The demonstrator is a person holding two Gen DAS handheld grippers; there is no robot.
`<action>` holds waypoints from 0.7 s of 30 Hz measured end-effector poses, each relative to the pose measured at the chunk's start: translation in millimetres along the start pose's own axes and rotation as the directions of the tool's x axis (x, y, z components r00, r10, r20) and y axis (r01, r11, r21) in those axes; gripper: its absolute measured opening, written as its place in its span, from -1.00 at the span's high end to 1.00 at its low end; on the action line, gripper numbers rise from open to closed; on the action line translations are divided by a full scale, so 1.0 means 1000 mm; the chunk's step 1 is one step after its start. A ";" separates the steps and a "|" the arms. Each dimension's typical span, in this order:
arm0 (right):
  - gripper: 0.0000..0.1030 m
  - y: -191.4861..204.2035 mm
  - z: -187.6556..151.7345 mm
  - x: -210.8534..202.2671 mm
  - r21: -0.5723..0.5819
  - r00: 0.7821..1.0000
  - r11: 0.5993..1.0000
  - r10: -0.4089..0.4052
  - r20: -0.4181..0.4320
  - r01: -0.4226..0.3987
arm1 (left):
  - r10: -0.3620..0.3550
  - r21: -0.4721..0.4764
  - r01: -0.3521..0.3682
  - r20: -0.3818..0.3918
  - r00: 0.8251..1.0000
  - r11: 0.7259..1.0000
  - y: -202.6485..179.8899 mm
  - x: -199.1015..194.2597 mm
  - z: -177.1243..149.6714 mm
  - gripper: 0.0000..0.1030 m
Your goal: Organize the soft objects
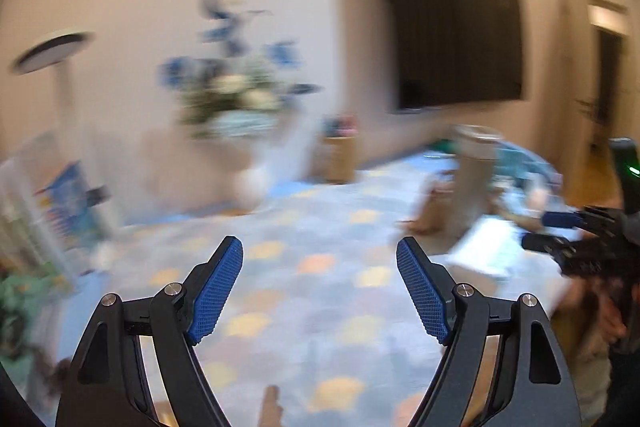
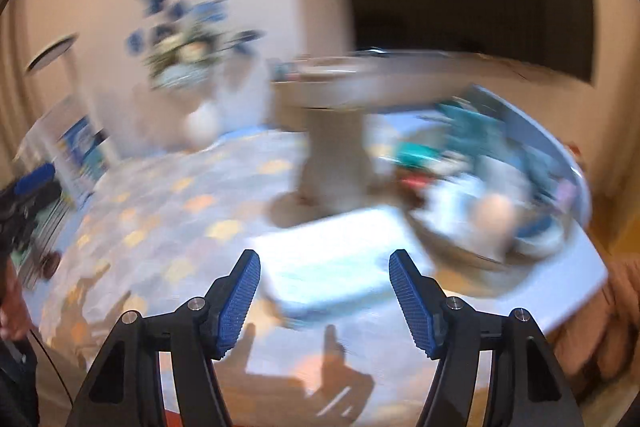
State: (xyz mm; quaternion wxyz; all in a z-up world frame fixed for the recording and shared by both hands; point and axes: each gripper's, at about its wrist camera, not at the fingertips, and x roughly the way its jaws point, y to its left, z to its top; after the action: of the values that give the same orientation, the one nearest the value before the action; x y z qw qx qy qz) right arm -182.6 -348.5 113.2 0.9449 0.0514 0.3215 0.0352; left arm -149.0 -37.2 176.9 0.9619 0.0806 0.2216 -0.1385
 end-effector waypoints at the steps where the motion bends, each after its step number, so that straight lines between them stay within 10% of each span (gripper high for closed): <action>1: -0.27 0.019 0.003 0.007 -0.034 1.000 0.999 0.011 0.002 -0.011 | 0.035 -0.020 -0.036 -0.016 0.999 0.999 0.014 0.000 -0.005 -0.52; 9: -0.28 0.131 0.027 0.080 -0.051 0.984 0.983 0.176 -0.022 -0.177 | 0.155 -0.153 -0.166 -0.077 0.985 0.974 0.070 0.037 -0.045 -0.52; 21: -0.58 0.167 0.025 0.154 -0.064 0.993 0.997 0.052 0.108 -0.045 | 0.081 -0.228 -0.138 -0.242 0.967 0.964 0.093 0.135 -0.105 -0.58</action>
State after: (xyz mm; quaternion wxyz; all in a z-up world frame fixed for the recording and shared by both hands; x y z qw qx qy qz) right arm -51.0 -169.7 59.2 0.9611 0.0320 0.2666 0.0650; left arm -47.1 42.6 32.1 0.9385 -0.0102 0.3420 -0.0461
